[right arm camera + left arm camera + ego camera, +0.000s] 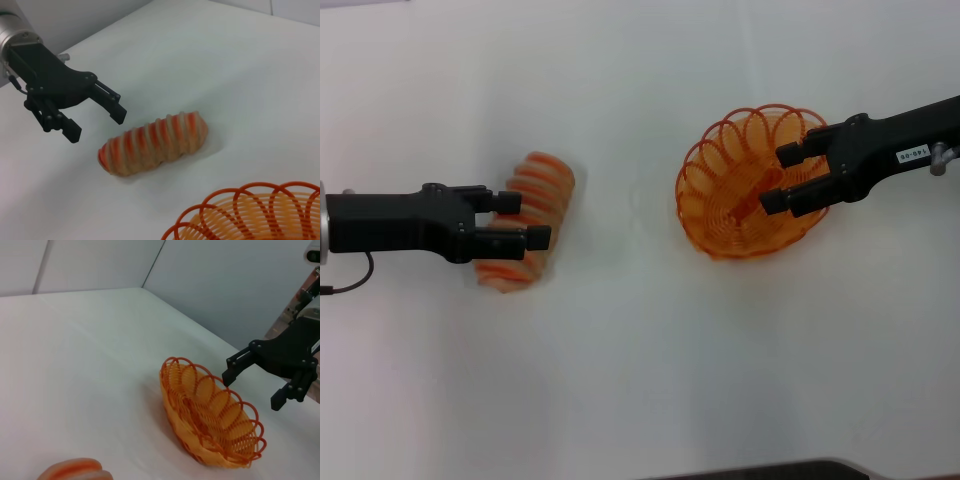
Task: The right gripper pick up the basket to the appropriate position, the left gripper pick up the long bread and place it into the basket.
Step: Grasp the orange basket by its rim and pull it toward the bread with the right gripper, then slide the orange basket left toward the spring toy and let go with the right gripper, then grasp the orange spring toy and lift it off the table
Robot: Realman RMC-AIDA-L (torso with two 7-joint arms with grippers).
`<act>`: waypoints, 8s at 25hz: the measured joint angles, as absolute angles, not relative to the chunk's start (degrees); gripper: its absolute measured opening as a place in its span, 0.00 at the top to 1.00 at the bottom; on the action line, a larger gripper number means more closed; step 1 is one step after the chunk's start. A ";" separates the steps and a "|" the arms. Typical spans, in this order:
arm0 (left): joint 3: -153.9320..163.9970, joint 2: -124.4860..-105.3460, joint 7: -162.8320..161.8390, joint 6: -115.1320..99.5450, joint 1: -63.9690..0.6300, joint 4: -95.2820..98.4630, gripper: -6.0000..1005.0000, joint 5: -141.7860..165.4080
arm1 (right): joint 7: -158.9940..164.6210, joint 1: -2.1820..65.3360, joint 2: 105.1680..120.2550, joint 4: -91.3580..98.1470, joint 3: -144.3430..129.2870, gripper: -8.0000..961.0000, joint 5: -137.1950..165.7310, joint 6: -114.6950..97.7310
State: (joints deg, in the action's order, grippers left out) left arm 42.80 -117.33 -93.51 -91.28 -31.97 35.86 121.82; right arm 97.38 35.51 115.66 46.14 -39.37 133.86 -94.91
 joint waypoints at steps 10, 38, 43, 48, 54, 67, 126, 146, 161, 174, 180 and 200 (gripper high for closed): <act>42.85 -117.33 -93.51 -91.05 -31.99 35.83 0.18 121.82 | 97.38 35.57 115.66 46.14 -39.37 0.07 133.85 -94.92; 42.89 -117.42 -93.51 -90.64 -31.67 35.81 0.19 121.82 | 102.38 36.76 115.06 46.57 -38.59 0.07 128.98 -98.18; 43.10 -117.47 -93.51 -90.20 -31.65 35.77 0.19 121.81 | 110.67 39.07 111.27 46.81 -37.80 0.07 121.64 -99.12; 43.27 -117.50 -93.51 -89.48 -31.63 35.60 0.19 121.82 | 116.22 42.72 109.93 49.88 -37.69 0.07 133.31 -94.53; 43.46 -117.55 -93.51 -89.02 -31.72 35.55 0.19 121.82 | 120.51 47.94 111.36 51.85 -38.68 0.07 152.53 -90.41; 43.60 -117.79 -93.51 -88.65 -31.64 35.51 0.19 121.82 | 122.80 48.19 113.66 46.73 -45.12 0.07 159.91 -79.02; 43.09 -118.34 -93.02 -82.43 -33.55 35.70 0.21 121.31 | 135.81 39.40 111.89 38.30 -31.63 0.91 136.53 -81.89; 43.50 -118.54 -92.82 -81.97 -33.60 35.41 0.21 121.82 | 136.51 38.24 113.73 28.11 -27.59 0.86 136.30 -74.01; 43.33 -118.57 -93.10 -82.62 -33.40 35.42 0.21 121.82 | 132.63 35.74 113.71 37.48 -27.25 0.55 129.85 -74.78; 43.03 -118.72 -93.24 -83.18 -32.95 35.42 0.22 121.26 | 92.69 31.91 115.59 45.76 -28.11 0.56 110.72 -83.91; 42.96 -118.61 -94.52 -83.35 -33.27 35.40 0.22 121.19 | 89.72 30.97 114.19 47.36 -34.76 0.56 112.30 -94.40; 46.26 -116.95 -126.82 -86.00 -37.74 44.57 0.23 128.15 | 95.27 32.26 116.53 49.62 -36.26 0.23 127.71 -96.35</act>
State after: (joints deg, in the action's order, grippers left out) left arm 46.26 -116.95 -126.82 -86.00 -37.74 44.57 128.15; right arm 95.27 32.26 116.53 49.62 -36.26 127.71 -96.35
